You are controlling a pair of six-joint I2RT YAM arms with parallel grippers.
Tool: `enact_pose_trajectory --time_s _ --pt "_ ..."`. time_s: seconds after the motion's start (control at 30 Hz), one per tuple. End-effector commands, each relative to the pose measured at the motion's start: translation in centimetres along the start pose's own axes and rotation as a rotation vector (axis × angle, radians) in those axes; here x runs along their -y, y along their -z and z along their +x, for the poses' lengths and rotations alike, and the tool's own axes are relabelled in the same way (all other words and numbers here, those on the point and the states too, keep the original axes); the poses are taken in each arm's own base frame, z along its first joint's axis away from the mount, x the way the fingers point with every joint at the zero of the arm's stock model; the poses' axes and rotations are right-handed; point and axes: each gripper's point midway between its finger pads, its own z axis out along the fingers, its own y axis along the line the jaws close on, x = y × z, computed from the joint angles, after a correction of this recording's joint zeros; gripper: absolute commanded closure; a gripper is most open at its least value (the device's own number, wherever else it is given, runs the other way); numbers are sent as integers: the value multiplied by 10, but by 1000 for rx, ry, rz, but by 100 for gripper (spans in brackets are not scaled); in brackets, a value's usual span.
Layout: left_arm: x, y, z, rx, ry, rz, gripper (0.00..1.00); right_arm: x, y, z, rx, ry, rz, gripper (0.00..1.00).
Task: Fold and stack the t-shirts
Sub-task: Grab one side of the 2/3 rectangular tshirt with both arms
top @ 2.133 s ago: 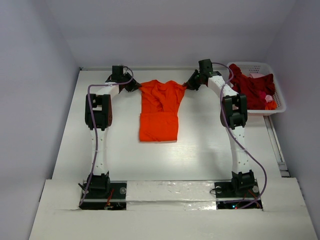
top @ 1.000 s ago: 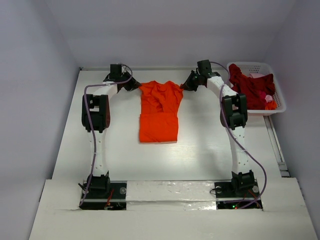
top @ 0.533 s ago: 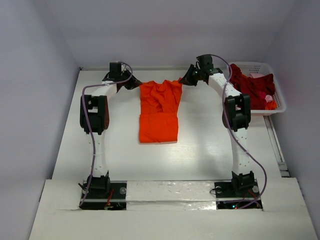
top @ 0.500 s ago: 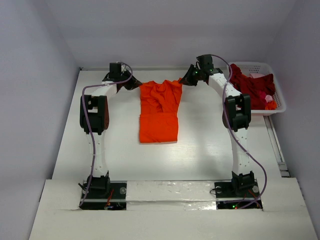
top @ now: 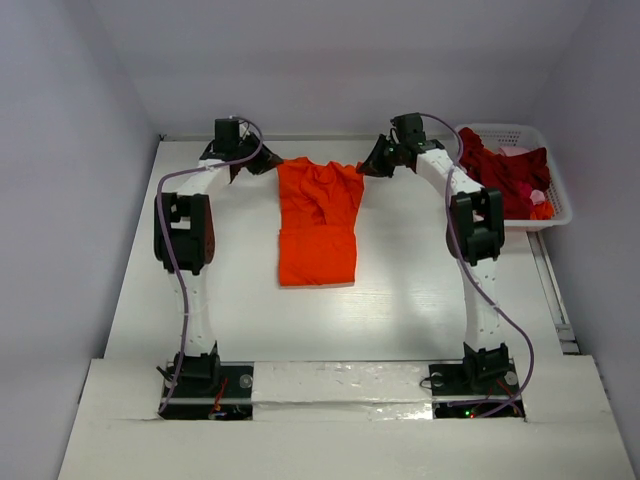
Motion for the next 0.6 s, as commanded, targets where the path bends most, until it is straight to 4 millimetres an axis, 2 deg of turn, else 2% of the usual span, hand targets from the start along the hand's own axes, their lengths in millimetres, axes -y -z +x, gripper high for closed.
enact_pose_trajectory --time_s 0.0,0.17,0.4,0.57 --pt "43 34 -14 44 -72 71 100 -52 37 -17 75 85 -96 100" --pt "38 37 -11 31 -79 43 100 -55 45 -15 80 84 -99 100" --pt "19 38 0 10 -78 -26 100 -58 53 -2 56 81 -100 100" --pt "18 46 3 16 -79 -36 100 -60 57 8 44 85 -99 100"
